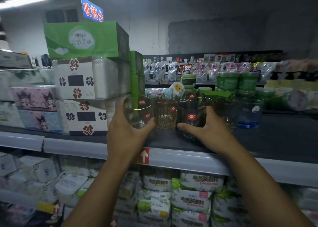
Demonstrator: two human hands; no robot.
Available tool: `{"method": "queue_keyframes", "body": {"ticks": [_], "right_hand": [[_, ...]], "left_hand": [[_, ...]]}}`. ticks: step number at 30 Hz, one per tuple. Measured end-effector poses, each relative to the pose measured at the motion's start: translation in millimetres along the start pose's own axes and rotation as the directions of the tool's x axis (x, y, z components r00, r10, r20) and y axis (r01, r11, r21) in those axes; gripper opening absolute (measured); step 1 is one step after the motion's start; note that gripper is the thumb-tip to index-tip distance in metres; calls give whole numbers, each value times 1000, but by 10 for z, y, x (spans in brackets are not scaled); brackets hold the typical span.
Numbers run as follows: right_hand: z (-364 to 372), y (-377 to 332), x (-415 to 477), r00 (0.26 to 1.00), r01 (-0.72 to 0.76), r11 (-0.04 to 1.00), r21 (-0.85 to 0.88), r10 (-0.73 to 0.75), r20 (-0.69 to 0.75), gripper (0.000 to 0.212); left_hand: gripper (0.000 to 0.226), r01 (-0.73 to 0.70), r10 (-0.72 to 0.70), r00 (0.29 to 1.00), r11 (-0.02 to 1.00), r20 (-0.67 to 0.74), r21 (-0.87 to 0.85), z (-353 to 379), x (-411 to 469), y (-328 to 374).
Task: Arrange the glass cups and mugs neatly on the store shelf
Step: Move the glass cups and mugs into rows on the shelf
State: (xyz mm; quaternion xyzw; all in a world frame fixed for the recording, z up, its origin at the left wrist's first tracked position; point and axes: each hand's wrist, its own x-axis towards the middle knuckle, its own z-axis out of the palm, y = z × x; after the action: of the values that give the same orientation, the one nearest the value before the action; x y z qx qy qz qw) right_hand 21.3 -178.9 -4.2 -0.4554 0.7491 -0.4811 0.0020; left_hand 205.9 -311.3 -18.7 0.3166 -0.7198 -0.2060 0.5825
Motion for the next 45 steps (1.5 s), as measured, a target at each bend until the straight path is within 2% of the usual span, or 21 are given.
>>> {"method": "queue_keyframes", "body": {"ticks": [3, 5, 7, 10, 13, 17, 21, 26, 28, 31, 33, 37, 41, 45], "right_hand": [[-4, 13, 3, 999, 4, 999, 40, -3, -36, 70], [-26, 24, -6, 997, 8, 997, 70, -3, -74, 63], [-66, 22, -28, 997, 9, 994, 108, 0, -78, 58], [-145, -8, -61, 997, 3, 965, 262, 16, -69, 56], [-332, -83, -142, 992, 1, 934, 356, 45, -121, 50], [-788, -110, -431, 985, 5, 902, 431, 70, -159, 45], [-1341, 94, -839, 964, -31, 886, 462, 149, -221, 44], [-2092, 534, -1494, 925, -48, 871, 488, 223, -307, 34], [-2414, 740, -1786, 903, -53, 860, 507, 258, -344, 41], [-2917, 1017, -2195, 879, -65, 866, 496, 286, -383, 52], [-3247, 1199, -2428, 865, -68, 869, 490, 296, -405, 55], [-3852, 1553, -2774, 834, -102, 861, 498, 347, -429, 37], [-4405, 1806, -3002, 792, -114, 851, 512, 389, -471, 34], [-4954, 2067, -3136, 763, -131, 882, 452, 381, -522, 30]], "left_hand": [[73, 24, -40, 998, 963, -54, -268, -25, -46, 99], [65, 64, -79, 997, 899, -16, -433, -14, -93, 211], [66, 146, -128, 989, 810, 73, -567, 36, -172, 284], [80, 307, -185, 952, 618, 246, -724, 159, -297, 346], [64, 414, -164, 909, 470, 383, -780, 274, -439, 495], [41, 488, -123, 870, 360, 478, -795, 413, -591, 841], [52, 546, -64, 825, 352, 562, -760, 587, -893, 1303], [52, 643, -3, 734, 322, 679, -695, 958, -1634, 1937], [56, 675, 0, 706, 305, 709, -672, 1119, -1940, 2256], [43, 693, 5, 692, 274, 722, -667, 1382, -2350, 2735], [42, 707, 22, 674, 266, 738, -655, 1551, -2609, 3054], [48, 739, 45, 638, 246, 769, -627, 1875, -3047, 3672], [44, 773, 84, 592, 222, 802, -594, 2254, -3396, 4207], [41, 798, 125, 560, 184, 819, -574, 2688, -3674, 4699]]}}
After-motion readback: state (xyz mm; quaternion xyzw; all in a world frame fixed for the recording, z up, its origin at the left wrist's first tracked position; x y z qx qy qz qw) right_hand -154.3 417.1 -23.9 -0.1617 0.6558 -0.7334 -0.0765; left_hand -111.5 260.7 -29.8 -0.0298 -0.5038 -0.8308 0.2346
